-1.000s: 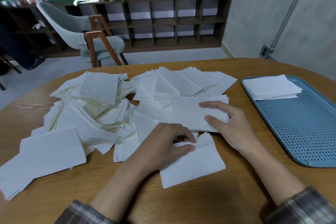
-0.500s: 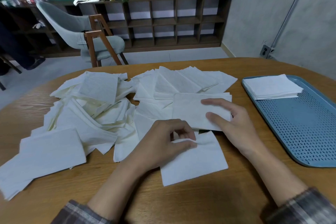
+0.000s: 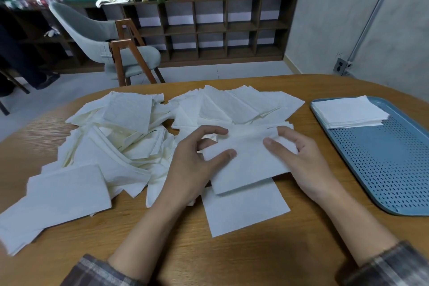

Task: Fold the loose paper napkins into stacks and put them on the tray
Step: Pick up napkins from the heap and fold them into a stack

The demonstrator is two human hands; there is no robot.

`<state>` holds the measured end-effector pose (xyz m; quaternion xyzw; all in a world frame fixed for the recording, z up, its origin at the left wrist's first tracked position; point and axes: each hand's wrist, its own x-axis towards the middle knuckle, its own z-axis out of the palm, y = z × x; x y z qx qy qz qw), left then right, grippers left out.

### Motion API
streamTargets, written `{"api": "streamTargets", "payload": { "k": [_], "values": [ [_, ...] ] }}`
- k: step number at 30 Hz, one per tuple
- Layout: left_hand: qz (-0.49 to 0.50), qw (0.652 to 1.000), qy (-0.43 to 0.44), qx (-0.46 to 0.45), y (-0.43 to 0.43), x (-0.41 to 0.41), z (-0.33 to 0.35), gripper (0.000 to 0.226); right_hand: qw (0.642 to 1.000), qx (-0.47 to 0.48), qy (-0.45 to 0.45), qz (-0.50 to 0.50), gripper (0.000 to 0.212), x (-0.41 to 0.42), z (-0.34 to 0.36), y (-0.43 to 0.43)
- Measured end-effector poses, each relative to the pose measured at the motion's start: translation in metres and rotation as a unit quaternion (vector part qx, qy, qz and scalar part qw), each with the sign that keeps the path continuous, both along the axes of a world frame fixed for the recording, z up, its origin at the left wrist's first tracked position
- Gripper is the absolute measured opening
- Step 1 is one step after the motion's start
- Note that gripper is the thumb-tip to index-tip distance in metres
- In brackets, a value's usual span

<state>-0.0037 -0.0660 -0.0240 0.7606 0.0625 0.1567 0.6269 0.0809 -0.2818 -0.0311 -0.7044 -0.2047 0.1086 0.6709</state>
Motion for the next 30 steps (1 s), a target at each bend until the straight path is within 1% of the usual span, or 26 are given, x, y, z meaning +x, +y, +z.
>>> {"api": "streamTargets", "payload": {
  "k": [2,8,11,16,18,19,21,22,23,25,27,28,30],
  "values": [
    [0.013,0.999,-0.01,-0.031,0.001,0.0,0.005,0.034,1.0,0.013,0.016,0.011,0.024,0.001,-0.001,0.0],
    [0.011,1.0,-0.012,-0.018,-0.003,-0.001,0.006,0.035,0.997,0.013,0.022,0.072,0.046,-0.005,0.002,0.004],
    [0.015,1.0,-0.013,-0.006,-0.003,-0.001,0.005,0.035,0.997,-0.004,0.014,0.07,0.055,-0.007,0.003,0.005],
    [0.01,1.0,-0.008,-0.005,-0.005,-0.001,0.004,0.035,0.998,-0.033,-0.012,0.047,0.06,-0.007,0.002,0.005],
    [0.017,1.0,-0.001,0.014,-0.005,0.0,0.001,0.035,0.999,-0.019,-0.009,0.041,0.061,-0.007,0.002,0.007],
    [0.031,0.999,-0.003,0.043,-0.005,0.0,-0.002,0.036,0.999,-0.002,-0.004,0.04,0.062,-0.006,0.002,0.007],
    [0.059,0.994,0.0,0.095,-0.002,0.002,-0.006,0.041,0.996,0.068,0.028,0.042,0.065,-0.005,0.003,0.006],
    [0.061,0.994,0.007,0.093,-0.002,0.002,-0.005,0.046,0.991,0.112,0.058,0.047,0.066,-0.004,0.004,0.005],
    [0.048,0.996,0.019,0.071,-0.001,0.001,-0.003,0.051,0.984,0.148,0.085,0.056,0.067,-0.004,0.006,0.004],
    [-0.015,0.999,0.041,-0.003,-0.001,-0.001,0.003,0.056,0.976,0.178,0.102,0.07,0.068,-0.003,0.008,0.003],
    [-0.077,0.992,0.059,-0.075,-0.004,-0.004,0.008,0.053,0.979,0.17,0.096,0.062,0.067,-0.002,0.006,0.005],
    [-0.09,0.99,0.065,-0.088,-0.006,-0.005,0.009,0.052,0.983,0.152,0.086,0.048,0.066,-0.002,0.004,0.006],
    [-0.084,0.992,0.066,-0.067,-0.006,-0.004,0.007,0.053,0.993,0.106,0.055,0.024,0.064,-0.001,0.0,0.007]
  ]
}}
